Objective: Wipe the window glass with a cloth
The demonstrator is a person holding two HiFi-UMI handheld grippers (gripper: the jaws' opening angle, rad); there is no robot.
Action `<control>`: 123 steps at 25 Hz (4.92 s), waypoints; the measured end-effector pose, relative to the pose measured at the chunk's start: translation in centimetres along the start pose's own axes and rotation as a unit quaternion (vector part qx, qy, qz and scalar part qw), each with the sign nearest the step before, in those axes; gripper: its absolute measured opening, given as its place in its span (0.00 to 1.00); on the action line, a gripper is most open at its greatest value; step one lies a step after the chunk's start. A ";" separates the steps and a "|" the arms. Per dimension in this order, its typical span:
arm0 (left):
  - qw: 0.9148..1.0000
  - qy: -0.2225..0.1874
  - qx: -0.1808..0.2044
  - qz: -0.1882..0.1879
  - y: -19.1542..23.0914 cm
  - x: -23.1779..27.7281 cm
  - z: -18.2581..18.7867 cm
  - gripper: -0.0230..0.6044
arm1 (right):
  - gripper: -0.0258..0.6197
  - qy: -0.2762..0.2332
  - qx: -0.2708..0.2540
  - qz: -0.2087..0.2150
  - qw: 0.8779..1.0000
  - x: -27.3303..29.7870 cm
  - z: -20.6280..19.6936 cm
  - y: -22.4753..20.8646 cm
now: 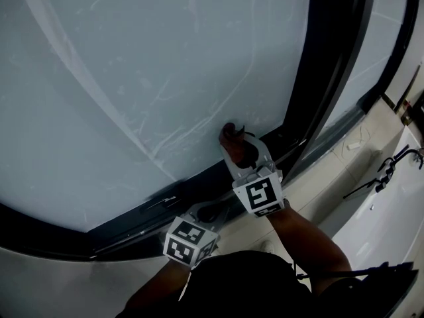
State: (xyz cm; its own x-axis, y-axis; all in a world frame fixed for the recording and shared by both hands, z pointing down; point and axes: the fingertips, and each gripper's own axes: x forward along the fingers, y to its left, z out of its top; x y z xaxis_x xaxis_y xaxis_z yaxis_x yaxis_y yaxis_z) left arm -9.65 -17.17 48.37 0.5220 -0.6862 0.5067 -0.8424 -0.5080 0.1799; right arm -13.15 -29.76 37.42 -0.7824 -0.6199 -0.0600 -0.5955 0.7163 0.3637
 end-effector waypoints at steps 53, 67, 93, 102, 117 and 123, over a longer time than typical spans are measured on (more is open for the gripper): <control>1.000 -0.005 -0.010 0.003 0.4 -1.6 -0.9 0.06 | 0.21 -0.028 0.026 0.039 0.999 -1.6 7.1 3.0; 0.999 -0.023 -0.015 0.028 1.7 -3.7 -0.8 0.06 | 0.21 -0.187 -0.024 0.016 0.982 0.5 24.3 0.2; 0.999 -0.018 -0.016 0.031 2.0 -3.3 -1.2 0.06 | 0.21 -0.175 -0.053 -0.011 0.983 1.5 20.4 2.2; 0.999 -0.013 -0.020 0.034 2.3 -3.4 -1.6 0.06 | 0.21 -0.162 -0.038 -0.011 0.986 1.4 17.6 3.2; 0.999 -0.014 -0.028 0.029 2.4 -3.4 -1.8 0.06 | 0.21 -0.108 -0.040 0.012 0.993 1.4 12.4 5.6; 0.999 -0.012 -0.029 0.033 2.9 -3.6 -1.9 0.06 | 0.21 -0.090 -0.038 0.018 0.995 1.3 10.4 6.4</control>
State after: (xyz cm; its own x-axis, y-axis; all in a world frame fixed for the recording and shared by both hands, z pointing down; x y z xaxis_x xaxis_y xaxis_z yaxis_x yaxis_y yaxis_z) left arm -14.20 -15.19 48.62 0.4677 -0.7301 0.4982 -0.8810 -0.4303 0.1966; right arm -19.89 -22.67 30.01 -0.8274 -0.5215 -0.2087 -0.5559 0.7068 0.4375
